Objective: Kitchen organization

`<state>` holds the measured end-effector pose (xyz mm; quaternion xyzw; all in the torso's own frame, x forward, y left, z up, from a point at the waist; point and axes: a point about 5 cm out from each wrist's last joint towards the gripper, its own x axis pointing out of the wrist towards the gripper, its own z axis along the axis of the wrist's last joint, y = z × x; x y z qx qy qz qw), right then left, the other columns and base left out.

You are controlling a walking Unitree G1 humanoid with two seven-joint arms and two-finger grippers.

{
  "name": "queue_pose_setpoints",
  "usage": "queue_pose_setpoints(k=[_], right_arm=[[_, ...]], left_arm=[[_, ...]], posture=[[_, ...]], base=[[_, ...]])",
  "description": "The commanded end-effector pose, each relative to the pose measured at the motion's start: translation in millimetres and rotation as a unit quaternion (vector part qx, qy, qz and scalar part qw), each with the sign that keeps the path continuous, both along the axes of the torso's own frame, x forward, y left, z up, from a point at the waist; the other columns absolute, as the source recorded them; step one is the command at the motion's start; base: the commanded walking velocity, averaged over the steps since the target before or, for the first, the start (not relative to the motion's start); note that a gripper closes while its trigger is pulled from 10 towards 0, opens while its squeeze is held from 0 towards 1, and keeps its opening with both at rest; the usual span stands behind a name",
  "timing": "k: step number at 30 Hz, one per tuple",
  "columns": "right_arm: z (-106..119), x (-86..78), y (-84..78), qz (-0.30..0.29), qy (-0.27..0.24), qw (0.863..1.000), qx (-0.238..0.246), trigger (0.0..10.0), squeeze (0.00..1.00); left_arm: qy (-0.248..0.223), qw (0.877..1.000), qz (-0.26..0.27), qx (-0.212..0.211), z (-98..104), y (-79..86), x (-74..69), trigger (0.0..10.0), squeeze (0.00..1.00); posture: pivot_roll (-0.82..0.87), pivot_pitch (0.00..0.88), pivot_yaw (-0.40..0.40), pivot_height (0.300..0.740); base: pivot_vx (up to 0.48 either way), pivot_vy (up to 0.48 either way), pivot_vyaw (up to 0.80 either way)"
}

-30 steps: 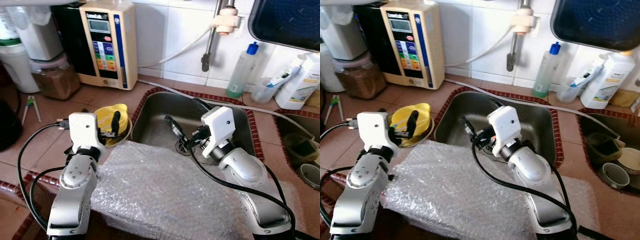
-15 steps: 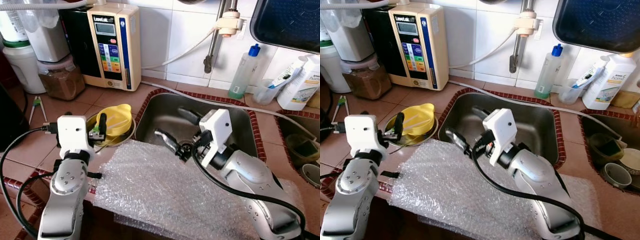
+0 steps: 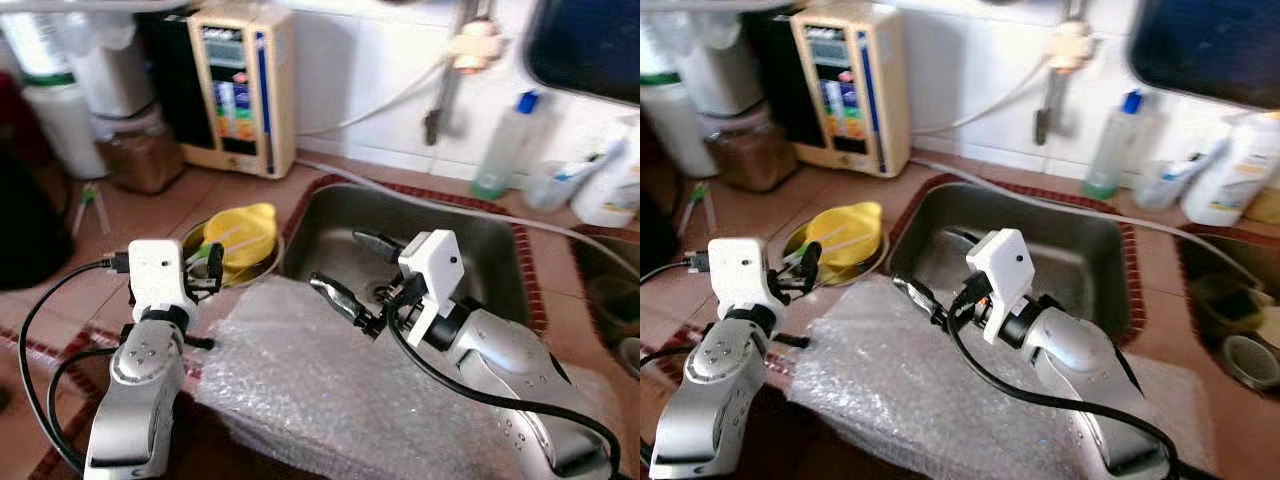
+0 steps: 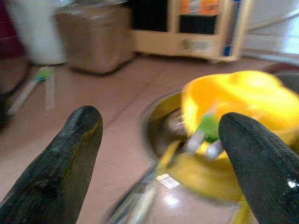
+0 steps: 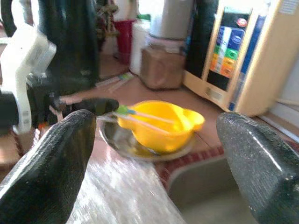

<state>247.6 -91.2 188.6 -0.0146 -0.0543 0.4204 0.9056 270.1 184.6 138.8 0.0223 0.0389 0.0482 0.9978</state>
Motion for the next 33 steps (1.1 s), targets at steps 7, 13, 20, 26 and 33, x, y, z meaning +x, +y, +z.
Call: queue_pose_setpoints(k=[7, 13, 20, 26, 33], right_arm=[[4.6, 9.2, -10.2, -0.065, -0.021, 0.998, 0.006, 10.0, 0.0], [4.6, 17.9, -16.7, -0.12, -0.032, 0.992, 0.005, 10.0, 0.0], [-1.1, 17.4, -18.0, -0.133, -0.038, 0.99, -0.008, 10.0, 0.0], [-3.6, 15.5, -15.3, -0.12, -0.031, 0.992, -0.006, 10.0, 0.0], [-6.8, 5.3, -3.3, -0.052, -0.011, 0.999, 0.001, 10.0, 0.0]], left_arm=[[-0.012, 1.0, -0.018, -0.003, 4.6, -5.2, 3.2, 10.0, 0.0], [-0.013, 0.999, -0.042, -0.014, 4.8, -15.8, 7.1, 10.0, 0.0], [-0.041, 0.997, -0.07, 0.002, 15.9, -25.2, 9.9, 10.0, 0.0], [-0.033, 0.999, -0.042, -0.003, 11.3, -16.8, 6.2, 10.0, 0.0], [0.004, 0.999, -0.015, -0.042, -3.6, -8.2, 5.6, 10.0, 0.0]], posture=[[-0.06, 0.0, 0.002, 0.74], [-0.06, 0.0, 0.0, 0.74], [-0.06, 0.002, 0.003, 0.74], [-0.06, 0.006, 0.004, 0.74], [-0.06, 0.006, 0.001, 0.74]], base=[[0.0, 0.0, 0.0], [0.0, 0.0, 0.0], [0.0, 0.0, 0.0], [0.0, 0.0, 0.0], [0.0, 0.0, 0.0]])
